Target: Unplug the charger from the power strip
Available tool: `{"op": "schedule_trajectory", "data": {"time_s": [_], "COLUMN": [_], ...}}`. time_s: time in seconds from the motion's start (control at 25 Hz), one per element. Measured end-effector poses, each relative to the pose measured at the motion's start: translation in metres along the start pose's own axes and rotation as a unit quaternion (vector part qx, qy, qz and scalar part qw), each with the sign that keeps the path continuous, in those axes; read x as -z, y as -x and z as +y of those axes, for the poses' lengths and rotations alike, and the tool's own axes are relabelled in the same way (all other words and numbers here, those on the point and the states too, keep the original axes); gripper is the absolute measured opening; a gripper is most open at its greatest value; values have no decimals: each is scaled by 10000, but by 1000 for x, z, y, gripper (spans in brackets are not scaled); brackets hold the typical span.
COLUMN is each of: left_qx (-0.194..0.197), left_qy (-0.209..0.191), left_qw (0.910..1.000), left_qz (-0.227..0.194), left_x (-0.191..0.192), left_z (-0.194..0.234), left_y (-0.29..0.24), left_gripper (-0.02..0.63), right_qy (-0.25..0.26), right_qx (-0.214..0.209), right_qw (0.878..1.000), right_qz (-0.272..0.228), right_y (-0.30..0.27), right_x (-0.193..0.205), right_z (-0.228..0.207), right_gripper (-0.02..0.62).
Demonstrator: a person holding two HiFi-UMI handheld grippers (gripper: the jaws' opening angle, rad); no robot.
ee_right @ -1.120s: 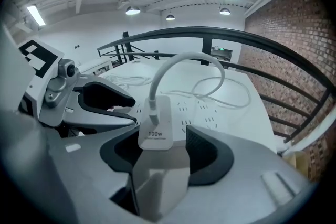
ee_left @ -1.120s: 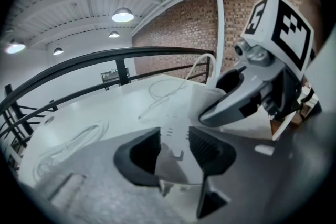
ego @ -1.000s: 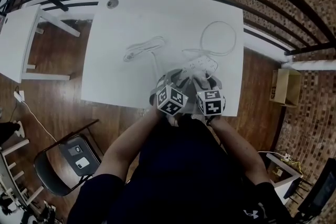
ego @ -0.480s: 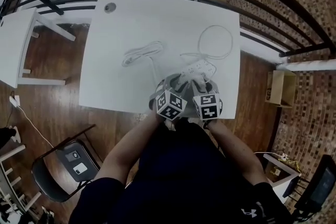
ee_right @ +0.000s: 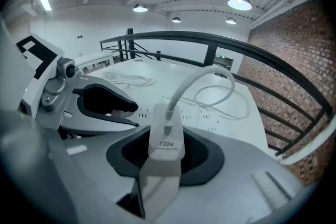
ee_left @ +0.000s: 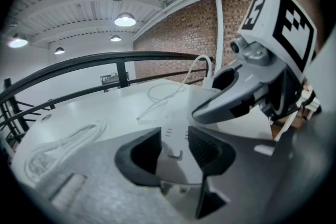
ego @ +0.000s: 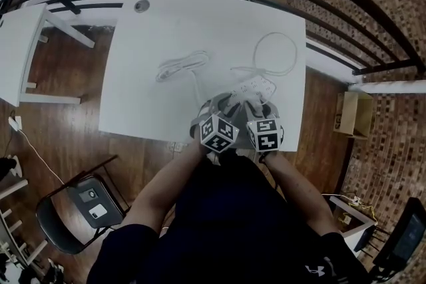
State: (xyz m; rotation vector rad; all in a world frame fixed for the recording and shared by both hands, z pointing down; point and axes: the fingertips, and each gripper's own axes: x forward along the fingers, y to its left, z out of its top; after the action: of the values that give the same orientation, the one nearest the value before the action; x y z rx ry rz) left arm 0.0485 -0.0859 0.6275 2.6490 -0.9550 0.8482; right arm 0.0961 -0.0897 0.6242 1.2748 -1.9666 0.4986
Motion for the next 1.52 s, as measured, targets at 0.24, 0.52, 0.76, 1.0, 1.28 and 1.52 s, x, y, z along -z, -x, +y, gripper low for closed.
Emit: {"op": "schedule_trajectory", "data": {"time_s": [0.24, 0.52, 0.76, 1.0, 1.28, 1.52], "left_qx": [12, 4, 5, 72, 124, 170], "left_qy": [-20, -69, -20, 22, 86, 88], "left_qw": [10000, 10000, 10000, 10000, 9999, 9998], "left_qz": [48, 35, 45, 55, 82, 94], "left_x": [0, -1, -1, 0, -1, -1], "left_z": [0, 0, 0, -2, -2, -2], "left_y": [0, 0, 0, -1, -1, -1], "left_gripper": [161, 155, 155, 155, 155, 156], "right_qy": [-22, -85, -84, -114, -4, 289], "right_qx": [18, -14, 3, 30, 57, 123], "right_qw": [10000, 9999, 9999, 9999, 10000, 9995], "right_qz": [96, 87, 109, 81, -26, -85], "right_y": [2, 1, 2, 3, 4, 11], "right_x": [0, -1, -2, 0, -2, -11], "right_z": [1, 2, 2, 1, 1, 8], "right_gripper": [143, 143, 143, 143, 143, 147]}}
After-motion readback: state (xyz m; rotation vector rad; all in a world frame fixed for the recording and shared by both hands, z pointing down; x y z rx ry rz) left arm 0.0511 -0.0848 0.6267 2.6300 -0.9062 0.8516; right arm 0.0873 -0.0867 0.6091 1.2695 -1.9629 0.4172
